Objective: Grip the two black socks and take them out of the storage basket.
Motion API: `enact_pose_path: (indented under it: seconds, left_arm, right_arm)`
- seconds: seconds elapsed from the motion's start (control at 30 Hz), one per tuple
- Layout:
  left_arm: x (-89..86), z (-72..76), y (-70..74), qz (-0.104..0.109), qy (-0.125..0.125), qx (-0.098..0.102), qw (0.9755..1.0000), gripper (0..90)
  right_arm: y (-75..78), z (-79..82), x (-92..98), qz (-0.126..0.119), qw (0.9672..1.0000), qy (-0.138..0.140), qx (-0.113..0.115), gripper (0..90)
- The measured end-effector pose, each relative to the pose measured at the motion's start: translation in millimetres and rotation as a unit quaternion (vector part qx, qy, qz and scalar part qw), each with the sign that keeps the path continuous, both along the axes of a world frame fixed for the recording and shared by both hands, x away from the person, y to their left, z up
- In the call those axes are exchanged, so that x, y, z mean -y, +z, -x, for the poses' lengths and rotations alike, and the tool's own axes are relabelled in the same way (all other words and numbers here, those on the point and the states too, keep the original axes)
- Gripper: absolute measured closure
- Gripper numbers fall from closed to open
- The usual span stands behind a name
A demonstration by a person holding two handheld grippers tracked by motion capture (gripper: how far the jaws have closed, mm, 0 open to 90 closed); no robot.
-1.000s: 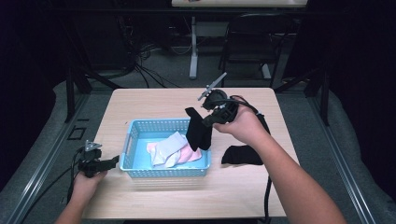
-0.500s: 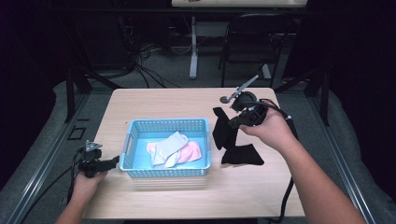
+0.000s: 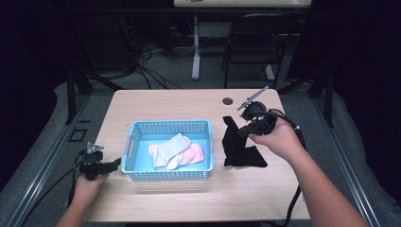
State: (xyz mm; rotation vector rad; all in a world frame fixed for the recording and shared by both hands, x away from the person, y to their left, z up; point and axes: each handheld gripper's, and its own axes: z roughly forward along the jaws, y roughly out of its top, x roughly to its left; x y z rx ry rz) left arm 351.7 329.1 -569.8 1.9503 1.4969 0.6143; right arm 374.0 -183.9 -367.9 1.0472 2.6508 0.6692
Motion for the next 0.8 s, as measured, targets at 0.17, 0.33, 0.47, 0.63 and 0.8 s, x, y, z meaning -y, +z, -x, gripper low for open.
enact_pose_path:
  seconds: [0.17, 0.33, 0.47, 0.63, 0.8]
  left_arm:
    - [0.0, 0.1, 0.0, 0.000, 0.000, 0.000, 1.0000, 21.8]
    - [0.3, 0.1, -0.4, 0.000, 0.000, -0.001, 1.0000, 21.8]
    - [-0.3, 0.8, -0.1, -0.001, 0.000, -0.001, 1.0000, 21.9]
    - [-1.1, 1.4, -1.1, 0.001, 0.004, -0.001, 1.0000, 21.8]
    - [-0.3, 1.3, -1.3, -0.002, 0.003, -0.002, 1.0000, 21.9]
  right_arm:
    - [-22.5, -1.0, 2.4, -0.003, 0.9998, -0.004, -0.020, 88.0]
    - [-51.2, -6.5, 9.9, 0.002, 0.9989, -0.014, -0.043, 87.9]
    - [-72.9, -15.0, 26.0, 0.004, 0.9970, -0.049, -0.060, 87.9]
    - [-88.4, -20.6, 45.7, -0.001, 0.9942, -0.081, -0.071, 87.9]
    - [-96.0, -23.5, 58.3, 0.002, 0.9924, -0.096, -0.077, 87.8]
